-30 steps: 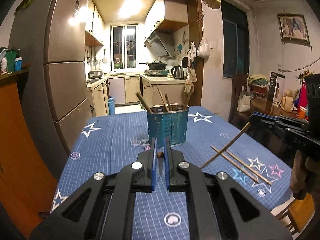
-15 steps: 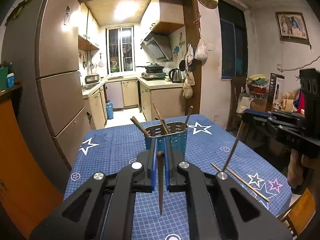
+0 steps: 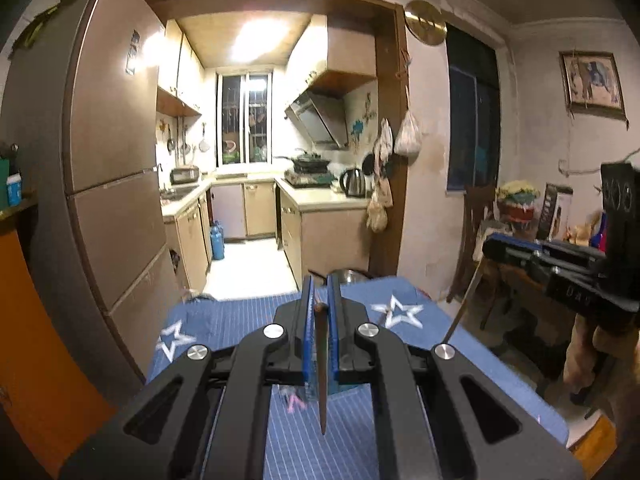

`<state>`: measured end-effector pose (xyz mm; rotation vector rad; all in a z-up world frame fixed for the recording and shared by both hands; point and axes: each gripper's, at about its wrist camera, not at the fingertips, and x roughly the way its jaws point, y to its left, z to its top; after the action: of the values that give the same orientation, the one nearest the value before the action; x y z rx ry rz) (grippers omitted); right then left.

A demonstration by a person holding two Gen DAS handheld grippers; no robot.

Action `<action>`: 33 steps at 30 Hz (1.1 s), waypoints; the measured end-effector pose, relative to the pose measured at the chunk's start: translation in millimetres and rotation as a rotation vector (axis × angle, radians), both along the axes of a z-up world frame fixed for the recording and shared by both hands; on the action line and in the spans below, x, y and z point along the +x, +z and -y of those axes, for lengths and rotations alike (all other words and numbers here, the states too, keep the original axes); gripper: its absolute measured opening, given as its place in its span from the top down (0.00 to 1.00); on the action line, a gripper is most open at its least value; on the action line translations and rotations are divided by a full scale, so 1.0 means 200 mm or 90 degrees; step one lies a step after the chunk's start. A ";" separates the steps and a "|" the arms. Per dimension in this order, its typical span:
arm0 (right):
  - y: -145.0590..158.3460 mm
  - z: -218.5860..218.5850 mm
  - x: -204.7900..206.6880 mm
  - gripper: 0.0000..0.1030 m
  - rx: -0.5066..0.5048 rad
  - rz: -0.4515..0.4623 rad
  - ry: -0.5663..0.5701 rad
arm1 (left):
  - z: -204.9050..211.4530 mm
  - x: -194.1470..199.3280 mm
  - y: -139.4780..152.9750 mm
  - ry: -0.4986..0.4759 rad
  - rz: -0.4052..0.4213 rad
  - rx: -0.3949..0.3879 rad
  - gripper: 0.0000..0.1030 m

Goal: Organize utensils
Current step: 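Lift the chopstick with the left tool and carry it over the holder, then open the left tool to drop the chopstick into the holder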

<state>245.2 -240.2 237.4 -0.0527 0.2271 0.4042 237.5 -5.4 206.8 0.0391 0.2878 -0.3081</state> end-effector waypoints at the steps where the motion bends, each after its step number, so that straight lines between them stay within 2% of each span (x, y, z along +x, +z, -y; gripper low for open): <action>1: 0.03 0.00 0.03 0.93 0.000 0.003 -0.002 | 0.00 0.02 0.04 0.002 0.006 -0.003 0.95; 8: 0.29 0.04 0.20 0.93 0.040 0.017 0.002 | 0.03 0.20 0.24 0.022 0.034 -0.024 0.95; 13: 0.46 0.02 0.30 0.93 0.040 0.040 0.000 | 0.07 0.35 0.30 0.025 0.042 -0.033 0.95; 17: 0.50 -0.02 0.41 0.93 0.031 0.047 -0.002 | 0.09 0.47 0.29 0.029 0.042 -0.044 0.95; 21: 0.44 -0.03 0.55 0.93 0.024 0.032 -0.006 | 0.11 0.56 0.24 0.028 0.039 -0.048 0.95; 28: 0.17 -0.03 0.79 0.93 0.016 -0.028 -0.011 | 0.14 0.72 0.07 0.032 0.008 -0.040 0.95; 33: 0.02 -0.05 0.86 0.93 0.018 -0.053 -0.002 | 0.16 0.77 -0.05 0.026 -0.014 -0.030 0.95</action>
<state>418.1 -229.5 240.6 -0.0076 0.3030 0.4070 391.4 -37.8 197.3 -0.0168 0.3031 -0.2754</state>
